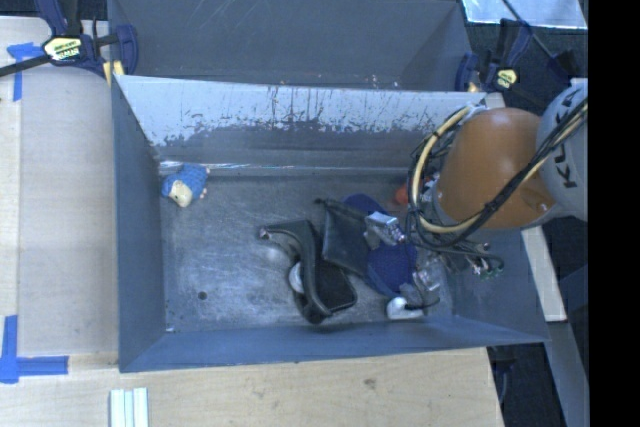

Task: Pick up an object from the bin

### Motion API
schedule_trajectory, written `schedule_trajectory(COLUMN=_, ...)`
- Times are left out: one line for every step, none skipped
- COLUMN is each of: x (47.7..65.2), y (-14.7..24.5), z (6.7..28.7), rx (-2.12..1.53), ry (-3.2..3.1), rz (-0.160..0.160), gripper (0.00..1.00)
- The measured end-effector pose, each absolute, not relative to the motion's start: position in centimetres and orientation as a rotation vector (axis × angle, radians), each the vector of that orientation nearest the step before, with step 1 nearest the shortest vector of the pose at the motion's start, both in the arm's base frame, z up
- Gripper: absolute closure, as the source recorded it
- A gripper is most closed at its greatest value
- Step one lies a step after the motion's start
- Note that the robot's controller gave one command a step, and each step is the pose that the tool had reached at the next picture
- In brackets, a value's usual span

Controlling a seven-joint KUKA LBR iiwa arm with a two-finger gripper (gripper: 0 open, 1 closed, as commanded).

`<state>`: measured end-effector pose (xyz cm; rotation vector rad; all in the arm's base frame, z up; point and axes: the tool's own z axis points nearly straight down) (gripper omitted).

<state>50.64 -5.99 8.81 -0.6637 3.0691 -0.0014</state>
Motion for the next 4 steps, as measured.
schedule_trajectory(x=56.04, y=-5.07, z=7.22, rx=-0.758, ry=3.045, rz=-0.002, gripper=0.00)
schedule_trajectory(x=55.98, y=-5.28, z=7.51, rx=-0.758, ry=3.049, rz=-0.006, gripper=1.00)
schedule_trajectory(x=55.76, y=-5.16, z=7.05, rx=-0.759, ry=3.050, rz=-0.002, gripper=0.00)
schedule_trajectory(x=55.92, y=-5.11, z=7.25, rx=-0.760, ry=3.045, rz=-0.003, gripper=1.00)
